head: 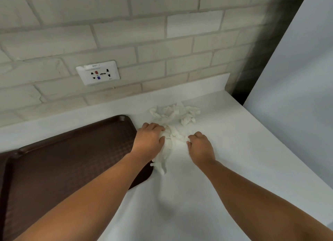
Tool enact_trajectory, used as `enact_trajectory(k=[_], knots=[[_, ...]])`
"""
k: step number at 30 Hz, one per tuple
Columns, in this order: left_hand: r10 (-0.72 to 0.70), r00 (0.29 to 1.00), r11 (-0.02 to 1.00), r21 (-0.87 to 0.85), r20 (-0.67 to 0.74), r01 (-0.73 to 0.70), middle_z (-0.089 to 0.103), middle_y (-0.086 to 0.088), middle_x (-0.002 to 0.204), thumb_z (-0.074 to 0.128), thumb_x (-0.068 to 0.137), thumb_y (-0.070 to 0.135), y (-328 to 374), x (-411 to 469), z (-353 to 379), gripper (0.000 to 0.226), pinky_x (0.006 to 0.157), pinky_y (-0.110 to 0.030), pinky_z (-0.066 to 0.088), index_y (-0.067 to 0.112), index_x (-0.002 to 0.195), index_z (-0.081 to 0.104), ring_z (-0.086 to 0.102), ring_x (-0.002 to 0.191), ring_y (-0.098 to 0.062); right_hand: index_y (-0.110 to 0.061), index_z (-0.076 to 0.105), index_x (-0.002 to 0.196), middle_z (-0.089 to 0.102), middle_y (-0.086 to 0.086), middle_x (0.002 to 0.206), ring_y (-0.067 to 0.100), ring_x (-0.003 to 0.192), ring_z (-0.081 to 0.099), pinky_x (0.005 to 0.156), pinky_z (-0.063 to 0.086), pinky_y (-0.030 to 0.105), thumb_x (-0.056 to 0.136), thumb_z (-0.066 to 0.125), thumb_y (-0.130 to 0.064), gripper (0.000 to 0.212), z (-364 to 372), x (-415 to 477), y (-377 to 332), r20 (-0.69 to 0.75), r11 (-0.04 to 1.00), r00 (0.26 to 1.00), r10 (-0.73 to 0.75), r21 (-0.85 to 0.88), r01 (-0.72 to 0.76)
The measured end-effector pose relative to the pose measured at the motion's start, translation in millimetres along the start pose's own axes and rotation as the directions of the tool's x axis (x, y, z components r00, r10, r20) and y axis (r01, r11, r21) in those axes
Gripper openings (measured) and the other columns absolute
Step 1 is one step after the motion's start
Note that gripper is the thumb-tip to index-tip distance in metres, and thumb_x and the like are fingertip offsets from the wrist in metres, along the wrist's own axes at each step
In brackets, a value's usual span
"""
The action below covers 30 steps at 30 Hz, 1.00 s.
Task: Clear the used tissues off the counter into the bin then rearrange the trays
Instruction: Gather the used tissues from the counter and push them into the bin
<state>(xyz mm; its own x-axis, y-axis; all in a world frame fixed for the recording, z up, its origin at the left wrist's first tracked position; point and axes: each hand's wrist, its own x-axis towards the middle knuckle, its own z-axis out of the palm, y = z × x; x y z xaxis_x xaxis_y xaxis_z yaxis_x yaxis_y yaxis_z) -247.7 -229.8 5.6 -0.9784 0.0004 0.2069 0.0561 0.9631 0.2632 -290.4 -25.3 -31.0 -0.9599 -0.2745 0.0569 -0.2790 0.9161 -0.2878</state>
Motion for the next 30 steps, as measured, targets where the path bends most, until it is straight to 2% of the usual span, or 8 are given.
enact_trajectory(k=[5, 9, 14, 18, 20, 24, 27, 30], knots=[[0.063, 0.987, 0.995, 0.069, 0.148, -0.074, 0.053, 0.005, 0.141, 0.046, 0.099, 0.025, 8, 33, 13, 0.04, 0.097, -0.039, 0.037, 0.029, 0.138, 0.052, 0.045, 0.122, -0.025, -0.008, 0.061, 0.109, 0.064, 0.012, 0.103, 0.031, 0.096, 0.061, 0.081, 0.046, 0.034, 0.098, 0.044, -0.013, 0.021, -10, -7, 5, -0.038, 0.974, 0.998, 0.053, 0.221, -0.043], [0.117, 0.964, 0.976, 0.153, 0.237, -0.156, 0.051, 0.009, 0.142, 0.043, 0.1, 0.02, 22, 51, 20, 0.044, 0.093, -0.037, 0.033, 0.032, 0.142, 0.046, 0.044, 0.121, -0.025, -0.019, 0.061, 0.095, 0.066, -0.007, 0.098, 0.014, 0.09, 0.061, 0.082, 0.048, 0.029, 0.092, 0.042, -0.004, 0.024, -29, -19, 16, -0.063, 0.909, 0.992, 0.111, 0.41, -0.076], [0.063, 0.928, 0.94, 0.289, 0.368, -0.178, 0.063, 0.01, 0.123, 0.053, 0.097, 0.023, 29, 68, 28, 0.032, 0.092, -0.035, 0.033, 0.04, 0.122, 0.062, 0.047, 0.112, -0.02, -0.011, 0.06, 0.095, 0.064, 0.002, 0.092, 0.022, 0.088, 0.059, 0.079, 0.045, 0.031, 0.096, 0.043, -0.015, 0.018, -46, -28, 35, -0.023, 0.841, 0.971, 0.236, 0.505, -0.192], [0.048, 0.975, 0.992, 0.104, 0.215, -0.071, 0.066, 0.007, 0.118, 0.048, 0.101, 0.033, 41, 76, 15, 0.025, 0.093, -0.038, 0.039, 0.033, 0.119, 0.066, 0.052, 0.113, -0.023, -0.01, 0.049, 0.075, 0.053, 0.003, 0.069, 0.02, 0.066, 0.051, 0.067, 0.042, 0.034, 0.098, 0.044, -0.046, 0.043, -62, -38, 45, 0.024, 0.818, 0.955, 0.295, 0.51, -0.265], [-0.006, 0.988, 0.984, -0.173, 0.157, 0.033, 0.07, 0.006, 0.112, 0.046, 0.103, 0.03, 48, 76, 0, 0.024, 0.087, -0.033, 0.043, 0.026, 0.116, 0.065, 0.059, 0.107, -0.021, -0.013, 0.038, 0.061, 0.043, 0.001, 0.058, 0.017, 0.057, 0.041, 0.059, 0.035, 0.032, 0.1, 0.043, -0.043, 0.049, -70, -44, 48, 0.018, 0.812, 0.951, 0.309, 0.515, -0.274], [-0.114, 0.967, 0.594, -0.765, 0.227, 0.249, 0.067, 0.007, 0.089, 0.041, 0.104, 0.015, 77, 60, -32, 0.023, 0.067, -0.024, 0.043, 0.015, 0.105, 0.064, 0.063, 0.081, -0.013, -0.004, 0.047, 0.062, 0.055, 0.012, 0.06, 0.028, 0.058, 0.053, 0.062, 0.045, 0.036, 0.097, 0.047, -0.036, 0.048, -82, -57, 59, 0.029, 0.795, 0.944, 0.328, 0.532, -0.292], [-0.12, 0.935, 0.312, -0.881, 0.334, 0.355, 0.053, 0.002, 0.076, 0.04, 0.104, 0.01, 104, 41, -44, 0.026, 0.069, -0.029, 0.041, 0.018, 0.099, 0.064, 0.063, 0.067, -0.014, -0.006, 0.058, 0.079, 0.07, 0.008, 0.072, 0.023, 0.055, 0.062, 0.061, 0.053, 0.029, 0.095, 0.05, -0.032, 0.033, -94, -71, 66, 0.057, 0.735, 0.947, 0.317, 0.616, -0.284], [-0.129, 0.918, 0.208, -0.895, 0.375, 0.395, 0.051, 0.003, 0.072, 0.049, 0.101, 0.019, 125, 28, -49, 0.02, 0.074, -0.037, 0.04, 0.018, 0.093, 0.067, 0.054, 0.056, -0.011, -0.014, 0.06, 0.088, 0.073, 0.003, 0.078, 0.017, 0.048, 0.062, 0.049, 0.046, 0.021, 0.096, 0.048, -0.021, 0.016, -110, -90, 71, 0.071, 0.687, 0.958, 0.278, 0.682, -0.25]])
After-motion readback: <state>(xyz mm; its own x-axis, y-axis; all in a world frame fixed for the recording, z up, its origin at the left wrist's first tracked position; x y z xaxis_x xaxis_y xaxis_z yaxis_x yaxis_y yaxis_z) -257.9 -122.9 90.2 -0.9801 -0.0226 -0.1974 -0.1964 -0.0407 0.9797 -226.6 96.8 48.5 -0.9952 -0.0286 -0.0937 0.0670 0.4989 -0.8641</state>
